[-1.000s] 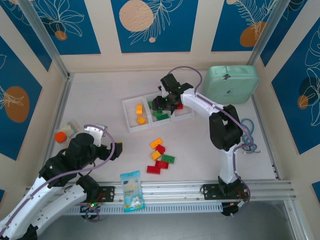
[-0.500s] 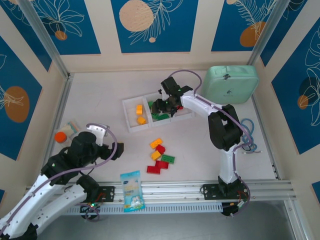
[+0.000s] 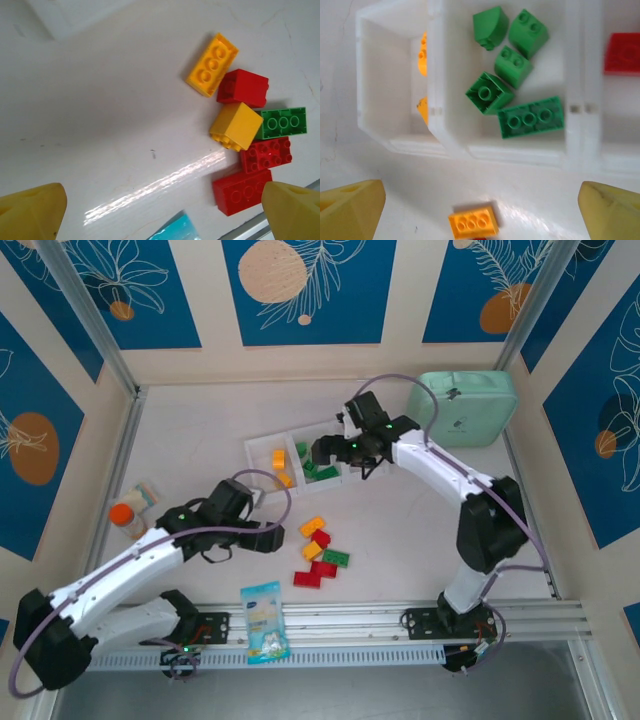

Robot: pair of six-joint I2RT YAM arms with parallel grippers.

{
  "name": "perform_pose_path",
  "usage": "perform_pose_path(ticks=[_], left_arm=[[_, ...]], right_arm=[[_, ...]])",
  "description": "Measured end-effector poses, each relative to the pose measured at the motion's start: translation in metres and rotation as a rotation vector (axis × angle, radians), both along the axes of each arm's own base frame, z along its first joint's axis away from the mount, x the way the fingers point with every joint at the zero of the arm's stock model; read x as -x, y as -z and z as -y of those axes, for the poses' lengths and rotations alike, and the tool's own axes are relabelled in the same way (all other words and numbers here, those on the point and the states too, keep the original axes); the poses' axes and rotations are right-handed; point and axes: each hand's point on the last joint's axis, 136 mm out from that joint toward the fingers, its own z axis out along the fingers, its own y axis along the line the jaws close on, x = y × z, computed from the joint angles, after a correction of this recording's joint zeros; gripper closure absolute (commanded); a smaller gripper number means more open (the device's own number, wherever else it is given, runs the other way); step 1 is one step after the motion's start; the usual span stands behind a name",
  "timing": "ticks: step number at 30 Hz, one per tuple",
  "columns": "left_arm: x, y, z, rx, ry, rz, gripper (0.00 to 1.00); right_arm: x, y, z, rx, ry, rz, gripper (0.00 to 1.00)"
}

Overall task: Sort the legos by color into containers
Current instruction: Pick up the lego from the middle-left of the table.

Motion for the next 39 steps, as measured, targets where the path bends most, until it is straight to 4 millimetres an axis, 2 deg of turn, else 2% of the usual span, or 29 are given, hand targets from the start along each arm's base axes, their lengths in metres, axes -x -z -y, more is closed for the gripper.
perform_pose_path(ticks=[6, 11, 14, 16, 19, 24, 29, 39], left_arm=[[-0.006, 0.001, 0.043, 0.033, 0.066, -0.021, 0.01], [-0.004, 0.012, 0.083, 0.007, 0.155, -0.060, 0.01], [-0.002, 0.018, 0.110, -0.016, 0.215, -0.081, 0.05], [0.001, 0.024, 0.128, -0.038, 0.263, -0.093, 0.08], [0.006, 0.035, 0.145, -0.080, 0.312, -0.116, 0.14], [0.016, 0.053, 0.141, -0.158, 0.335, -0.174, 0.16], [0.019, 0.057, 0.133, -0.191, 0.337, -0.189, 0.17], [0.020, 0.063, 0.124, -0.236, 0.350, -0.197, 0.27]], right_arm=[[0.022, 0.004, 0.063, -0.001, 0.132, -0.017, 0.01], [0.038, 0.000, 0.112, -0.050, 0.254, -0.001, 0.01], [0.046, -0.007, 0.124, -0.086, 0.279, 0.019, 0.01], [0.050, -0.009, 0.124, -0.105, 0.274, 0.026, 0.01], [0.054, -0.005, 0.121, -0.121, 0.261, 0.014, 0.01], [0.060, 0.006, 0.119, -0.128, 0.248, -0.020, 0.00], [0.061, 0.007, 0.118, -0.134, 0.240, -0.025, 0.00], [0.060, 0.010, 0.116, -0.137, 0.236, -0.037, 0.00]])
